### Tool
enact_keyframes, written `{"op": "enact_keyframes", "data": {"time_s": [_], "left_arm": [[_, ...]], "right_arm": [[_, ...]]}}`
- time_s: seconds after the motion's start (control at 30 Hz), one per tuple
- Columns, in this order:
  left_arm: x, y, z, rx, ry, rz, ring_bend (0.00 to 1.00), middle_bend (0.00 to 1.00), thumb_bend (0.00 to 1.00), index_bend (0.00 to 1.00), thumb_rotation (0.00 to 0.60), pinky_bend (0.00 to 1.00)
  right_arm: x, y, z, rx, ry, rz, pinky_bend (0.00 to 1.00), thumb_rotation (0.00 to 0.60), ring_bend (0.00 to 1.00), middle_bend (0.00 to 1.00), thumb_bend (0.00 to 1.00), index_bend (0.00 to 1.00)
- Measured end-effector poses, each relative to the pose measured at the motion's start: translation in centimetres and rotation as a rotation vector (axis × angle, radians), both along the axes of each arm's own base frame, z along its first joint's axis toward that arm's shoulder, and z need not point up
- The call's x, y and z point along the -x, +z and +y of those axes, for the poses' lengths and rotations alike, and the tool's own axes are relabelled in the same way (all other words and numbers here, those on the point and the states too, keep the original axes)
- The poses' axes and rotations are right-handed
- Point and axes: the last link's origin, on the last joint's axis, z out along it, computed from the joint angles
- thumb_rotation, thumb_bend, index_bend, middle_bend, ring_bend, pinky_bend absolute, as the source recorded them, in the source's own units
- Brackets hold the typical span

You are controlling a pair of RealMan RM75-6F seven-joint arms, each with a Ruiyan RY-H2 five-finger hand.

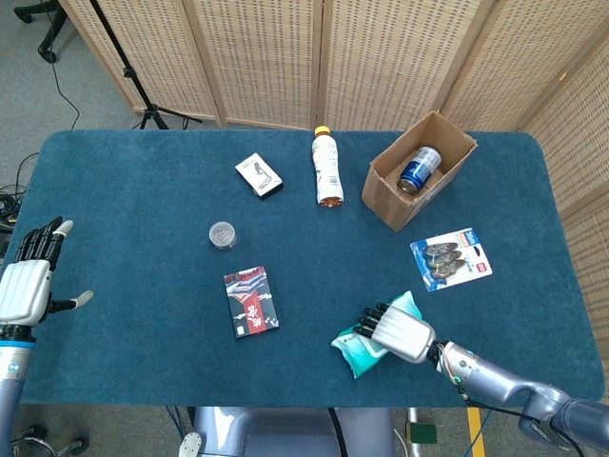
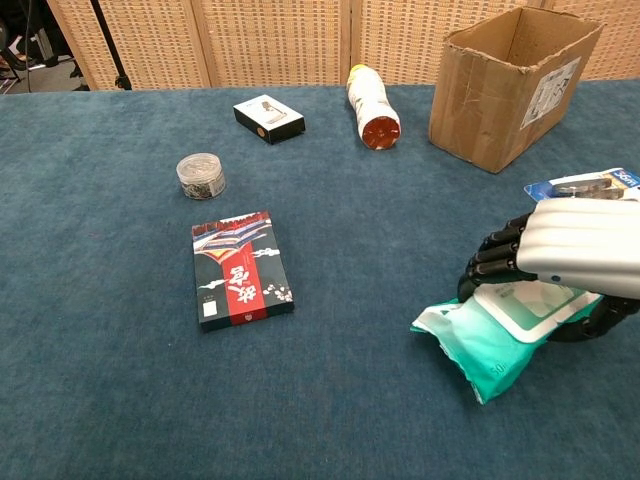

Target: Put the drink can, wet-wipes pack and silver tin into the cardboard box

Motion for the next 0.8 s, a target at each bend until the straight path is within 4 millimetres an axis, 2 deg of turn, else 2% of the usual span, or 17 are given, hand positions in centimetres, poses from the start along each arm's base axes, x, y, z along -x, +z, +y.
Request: {"op": "enact_keyframes", "data": {"time_s": [0.2,0.33,0.53,0.67,0.8], "left_arm": [[0.1,0.0,0.1,0.0,0.003,-0.001,0.0,0.0,0.0,0.0,0.6,0.0],[0.1,0.0,0.1,0.002,0.003,-0.002,0.0,0.0,0.0,0.0,0.6,0.0],[0.1,0.0,0.1,0.001,0.003,0.0,0.0,0.0,0.0,0.0,0.6,0.0],[0.1,0.0,0.2,-0.001,0.006,0.007,0.0,0.0,0.0,0.0,0.6,0.0],[0.1,-0.2,0.2,0.0,0.007,0.012,0.0,0.0,0.0,0.0,0.6,0.0]], "right_arm": [[-1.0,1.7,-0.4,0.045,0.067,-0.08,0.52,0.6,0.46,0.58,0.93,0.59],[-2.5,4.2,-1.8,0.124,0.136,-0.156,0.52,0.6,0.46,0.58,0.93,0.59],[-6.2,9.7,-6.4,0.324,0.244,-0.214,0.52,0.6,0.46,0.58,0.93,0.59],[-9.6,13.7,-10.7,0.501,0.322,-0.175,0.52,0.6,0.46,0.58,0.93,0.59],[-11.9,16.0,-14.2,0.622,0.355,-0.104,0.52,0.6,0.46,0.58,0.93,0.59]]}}
